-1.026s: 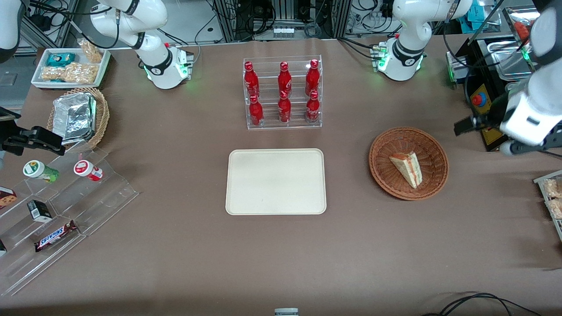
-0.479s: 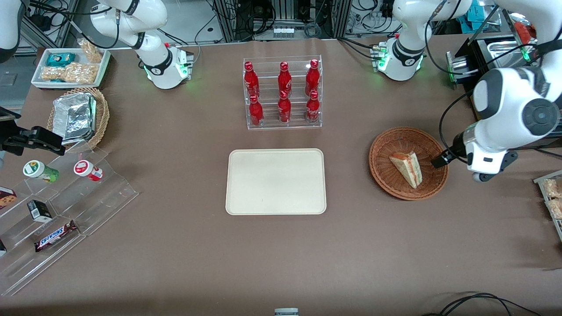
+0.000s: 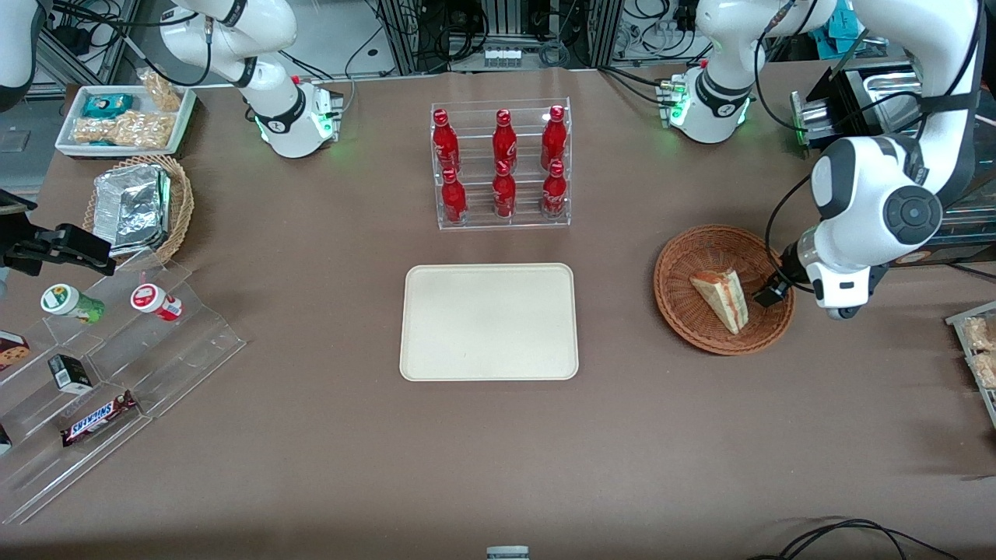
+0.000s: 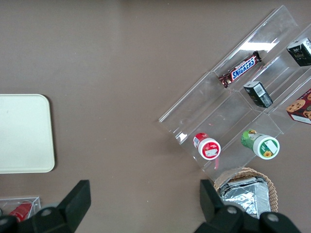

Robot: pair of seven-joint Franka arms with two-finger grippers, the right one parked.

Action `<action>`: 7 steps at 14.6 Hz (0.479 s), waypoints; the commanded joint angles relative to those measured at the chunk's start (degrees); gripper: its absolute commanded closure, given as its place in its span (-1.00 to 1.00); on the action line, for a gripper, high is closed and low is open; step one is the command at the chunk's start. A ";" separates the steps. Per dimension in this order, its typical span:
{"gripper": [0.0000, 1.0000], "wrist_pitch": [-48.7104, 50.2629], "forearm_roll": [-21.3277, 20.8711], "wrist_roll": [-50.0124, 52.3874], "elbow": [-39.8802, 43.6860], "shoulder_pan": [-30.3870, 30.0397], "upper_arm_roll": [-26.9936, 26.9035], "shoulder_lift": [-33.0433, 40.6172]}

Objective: Place sandwich from basket to tray
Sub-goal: 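Lower the left gripper and close it on the wrapped sandwich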

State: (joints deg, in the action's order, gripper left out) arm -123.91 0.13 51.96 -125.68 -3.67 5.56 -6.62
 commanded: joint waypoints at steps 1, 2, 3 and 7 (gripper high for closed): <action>-1.00 -3.17 0.13 4.98 0.00 0.15 0.42 -2.08; -1.00 -4.23 0.05 5.86 -0.09 0.50 0.59 -2.26; -1.00 -4.50 0.13 5.96 -0.01 1.81 0.59 -3.04; -1.00 -5.03 -0.31 5.78 0.00 4.45 0.59 -6.38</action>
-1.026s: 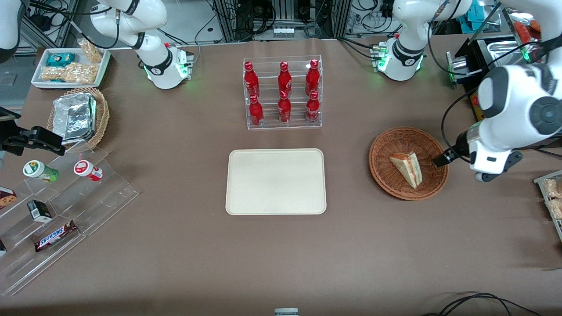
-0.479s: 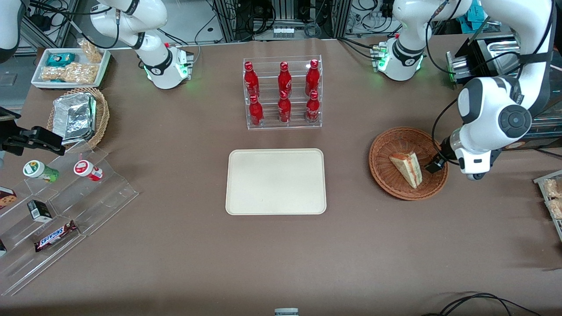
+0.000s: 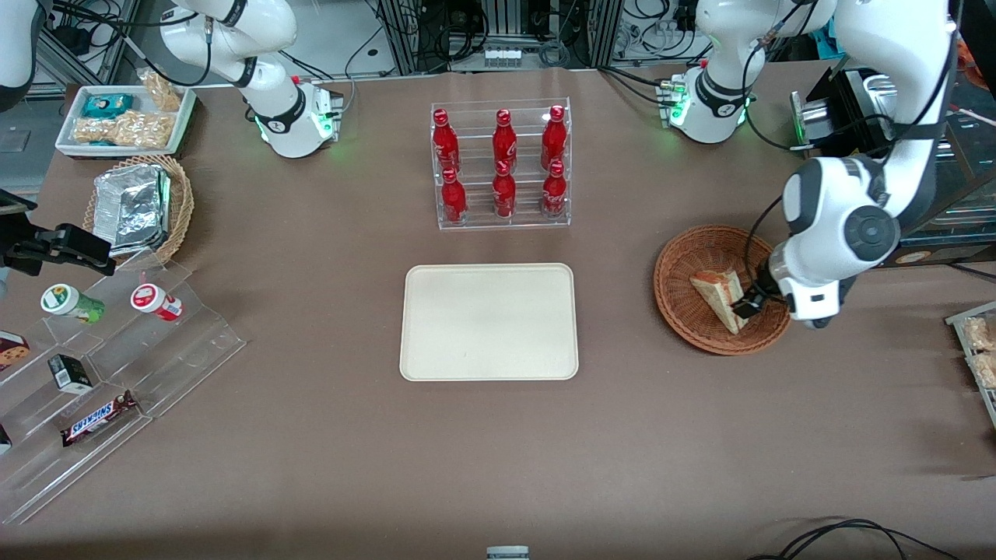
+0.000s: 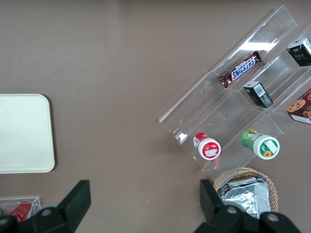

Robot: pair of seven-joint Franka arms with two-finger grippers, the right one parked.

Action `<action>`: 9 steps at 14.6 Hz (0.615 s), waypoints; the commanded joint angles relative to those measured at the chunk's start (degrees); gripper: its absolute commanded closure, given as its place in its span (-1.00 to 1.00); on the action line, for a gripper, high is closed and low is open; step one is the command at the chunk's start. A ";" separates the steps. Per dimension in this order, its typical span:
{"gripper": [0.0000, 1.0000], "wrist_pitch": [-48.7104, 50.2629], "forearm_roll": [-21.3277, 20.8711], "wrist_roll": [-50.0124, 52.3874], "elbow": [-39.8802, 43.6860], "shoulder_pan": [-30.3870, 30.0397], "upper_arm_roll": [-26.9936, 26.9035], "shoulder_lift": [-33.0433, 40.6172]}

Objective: Place sandwich from basket to tray
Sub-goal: 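Lower the left gripper and close it on the wrapped sandwich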

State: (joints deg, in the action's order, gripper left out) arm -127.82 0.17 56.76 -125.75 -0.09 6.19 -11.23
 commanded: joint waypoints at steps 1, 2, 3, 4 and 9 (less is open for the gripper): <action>-1.00 -1.11 -0.26 0.98 0.06 1.31 -0.04 -2.38; -1.00 -1.11 -0.26 0.98 -0.20 1.41 -0.04 -2.74; -1.00 -1.11 -0.26 1.07 -0.90 1.32 -0.04 -2.91; -1.00 -1.11 -0.26 1.07 -1.25 1.32 -0.13 -3.35; 0.42 -0.50 -0.26 0.72 -0.99 1.32 -0.04 -5.03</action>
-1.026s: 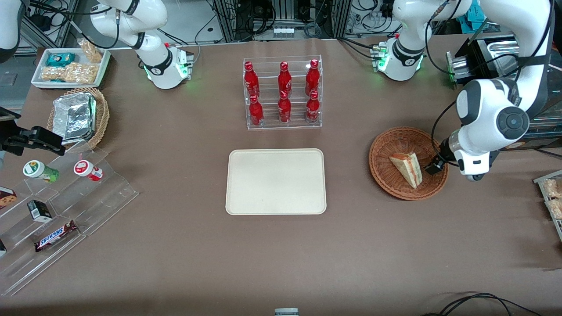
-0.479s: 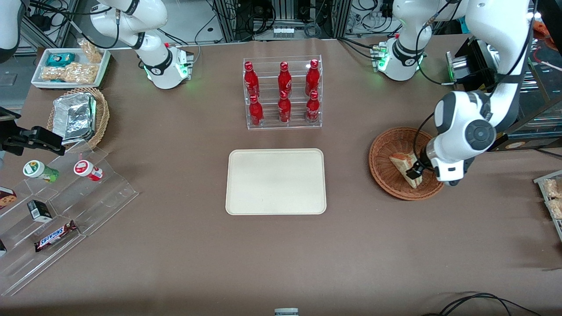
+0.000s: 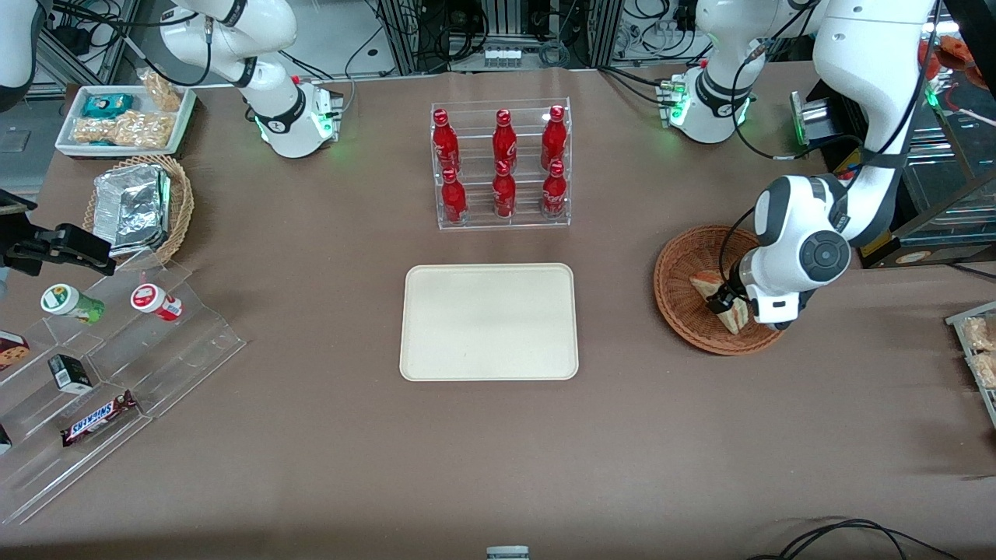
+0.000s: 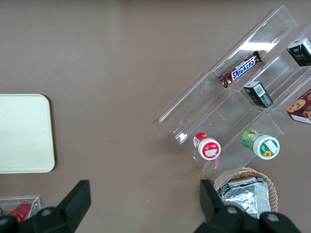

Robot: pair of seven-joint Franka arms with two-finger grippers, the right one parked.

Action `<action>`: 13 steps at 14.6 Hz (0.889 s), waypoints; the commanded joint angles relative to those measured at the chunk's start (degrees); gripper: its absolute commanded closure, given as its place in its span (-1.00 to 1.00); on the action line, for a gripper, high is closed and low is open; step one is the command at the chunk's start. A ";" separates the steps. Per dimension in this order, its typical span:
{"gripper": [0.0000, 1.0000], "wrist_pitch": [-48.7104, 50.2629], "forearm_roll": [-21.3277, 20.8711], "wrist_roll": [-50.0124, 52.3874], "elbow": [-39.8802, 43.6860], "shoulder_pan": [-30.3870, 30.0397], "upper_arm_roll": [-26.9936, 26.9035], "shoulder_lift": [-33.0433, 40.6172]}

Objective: Place sandwich from basket to tray
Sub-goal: 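Lift the sandwich out of the basket and carry it toward the tray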

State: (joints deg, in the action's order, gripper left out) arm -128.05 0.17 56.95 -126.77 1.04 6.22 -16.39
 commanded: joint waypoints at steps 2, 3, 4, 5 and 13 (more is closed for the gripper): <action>0.83 0.51 -0.17 0.19 0.64 0.01 -0.15 0.30; 0.90 1.48 -0.25 -0.08 1.69 -0.16 -0.15 0.65; 0.90 2.79 -0.34 -0.17 2.66 -0.17 -0.15 1.00; 0.89 4.72 -0.69 -0.17 4.23 0.18 -0.15 1.70; 0.89 21.44 -1.40 -2.19 30.15 15.19 0.11 -3.19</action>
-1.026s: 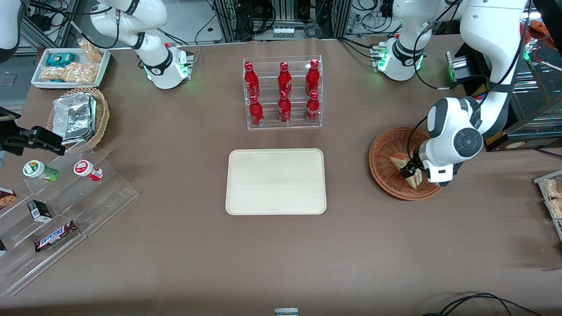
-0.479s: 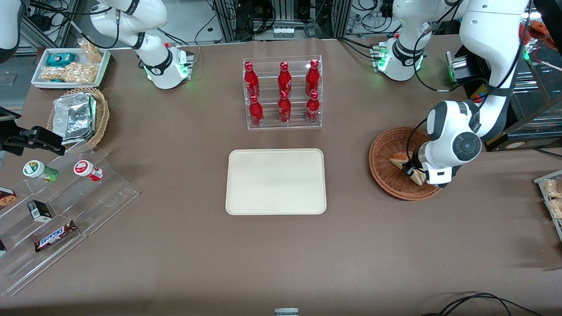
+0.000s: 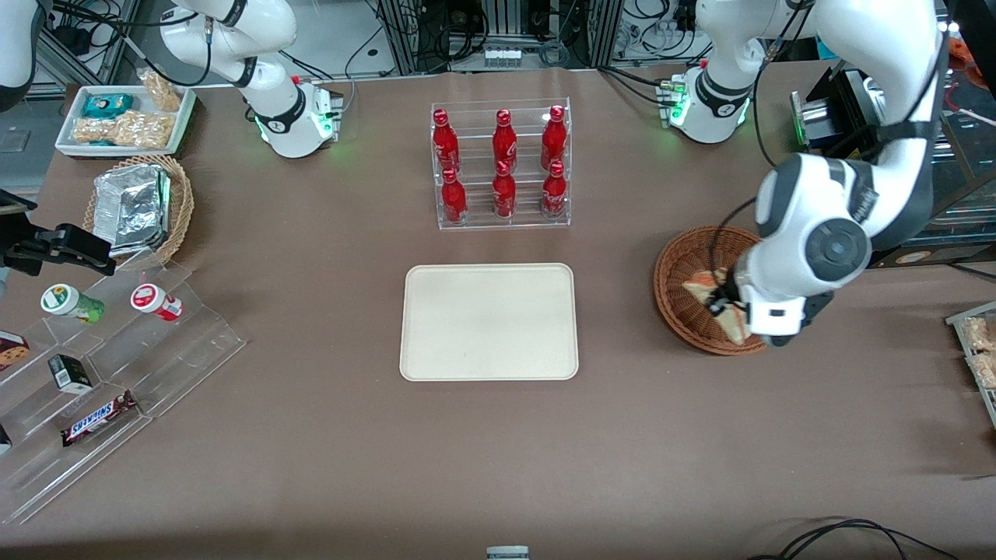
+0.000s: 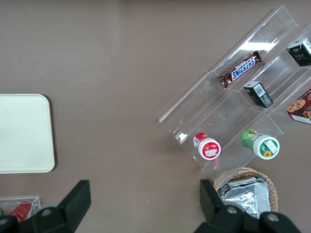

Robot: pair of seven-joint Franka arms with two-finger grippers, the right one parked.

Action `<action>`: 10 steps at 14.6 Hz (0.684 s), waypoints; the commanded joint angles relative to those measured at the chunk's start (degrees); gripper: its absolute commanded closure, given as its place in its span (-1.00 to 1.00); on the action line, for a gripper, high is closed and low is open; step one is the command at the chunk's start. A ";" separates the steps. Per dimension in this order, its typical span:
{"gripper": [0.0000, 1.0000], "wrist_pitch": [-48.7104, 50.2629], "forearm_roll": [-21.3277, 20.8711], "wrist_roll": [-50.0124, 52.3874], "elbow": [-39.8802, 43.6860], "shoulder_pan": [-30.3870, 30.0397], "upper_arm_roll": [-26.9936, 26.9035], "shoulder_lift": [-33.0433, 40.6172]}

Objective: Place sandwich from basket to tray
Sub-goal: 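Lift the sandwich out of the basket and carry it toward the tray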

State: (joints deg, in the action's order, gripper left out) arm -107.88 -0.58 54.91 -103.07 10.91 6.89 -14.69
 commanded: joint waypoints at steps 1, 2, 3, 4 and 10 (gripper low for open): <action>0.88 1.35 -0.74 -0.16 9.00 8.22 -0.56 -6.91; 0.88 1.26 -0.57 0.97 11.38 11.73 -0.56 -8.93; 0.87 1.26 -0.48 1.77 12.27 14.64 -0.56 -10.17; 0.87 1.09 -0.48 2.64 12.63 16.24 -0.56 -11.14; 0.86 -2.95 -0.48 0.91 21.58 19.23 4.18 -20.01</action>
State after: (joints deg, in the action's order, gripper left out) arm -111.12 -0.55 57.18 -87.53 28.77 10.28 -30.13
